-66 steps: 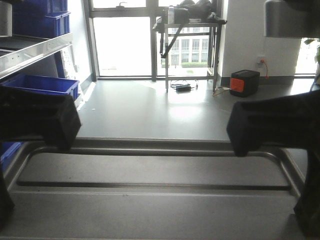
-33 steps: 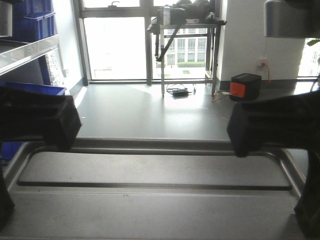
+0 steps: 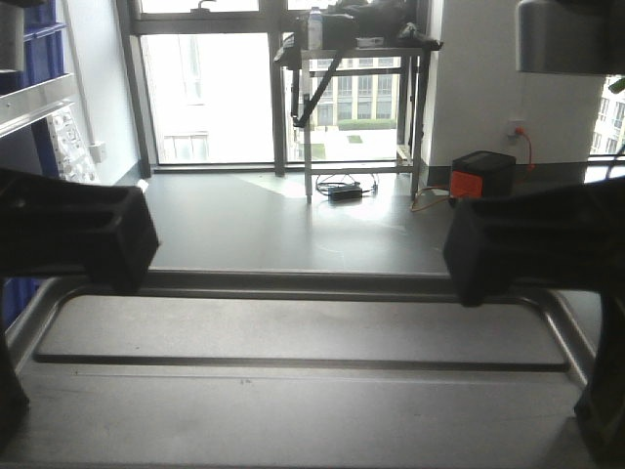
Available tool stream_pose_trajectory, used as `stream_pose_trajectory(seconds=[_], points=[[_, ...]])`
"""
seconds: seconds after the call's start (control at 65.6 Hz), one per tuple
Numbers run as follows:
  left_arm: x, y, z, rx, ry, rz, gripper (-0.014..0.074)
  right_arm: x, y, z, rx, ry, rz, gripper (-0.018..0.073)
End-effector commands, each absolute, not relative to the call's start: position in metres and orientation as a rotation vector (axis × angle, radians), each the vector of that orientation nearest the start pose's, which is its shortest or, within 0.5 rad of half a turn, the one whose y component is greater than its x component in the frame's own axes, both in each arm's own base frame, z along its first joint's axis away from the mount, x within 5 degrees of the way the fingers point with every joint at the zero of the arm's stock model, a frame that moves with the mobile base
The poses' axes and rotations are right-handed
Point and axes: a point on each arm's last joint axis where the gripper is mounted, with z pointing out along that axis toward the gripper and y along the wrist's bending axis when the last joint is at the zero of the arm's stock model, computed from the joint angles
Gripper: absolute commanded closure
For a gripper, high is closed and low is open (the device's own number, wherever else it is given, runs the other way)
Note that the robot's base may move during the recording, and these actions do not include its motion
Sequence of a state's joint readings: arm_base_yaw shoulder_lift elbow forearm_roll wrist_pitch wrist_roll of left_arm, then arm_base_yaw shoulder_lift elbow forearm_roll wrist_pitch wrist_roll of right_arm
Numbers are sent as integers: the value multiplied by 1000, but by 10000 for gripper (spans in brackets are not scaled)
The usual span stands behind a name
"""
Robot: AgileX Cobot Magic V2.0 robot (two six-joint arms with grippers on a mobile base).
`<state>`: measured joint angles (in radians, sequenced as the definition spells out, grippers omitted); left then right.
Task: Grab silver tray and stack on right shelf
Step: 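Hold the tray with both grippers while the base turns and drives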
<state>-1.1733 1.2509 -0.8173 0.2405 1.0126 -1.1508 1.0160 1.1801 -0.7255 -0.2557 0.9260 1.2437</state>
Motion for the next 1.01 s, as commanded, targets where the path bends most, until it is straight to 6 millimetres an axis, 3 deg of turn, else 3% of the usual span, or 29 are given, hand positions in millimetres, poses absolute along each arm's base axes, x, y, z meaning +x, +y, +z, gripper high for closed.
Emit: stream_pose_trajectory(seconds=[0.0, 0.991], points=[[97, -185, 263, 213, 2820, -157, 697, 123, 154, 256, 105, 2744, 227, 490], [99, -184, 263, 218, 2808, -147, 697, 123, 154, 256, 105, 2744, 227, 490]])
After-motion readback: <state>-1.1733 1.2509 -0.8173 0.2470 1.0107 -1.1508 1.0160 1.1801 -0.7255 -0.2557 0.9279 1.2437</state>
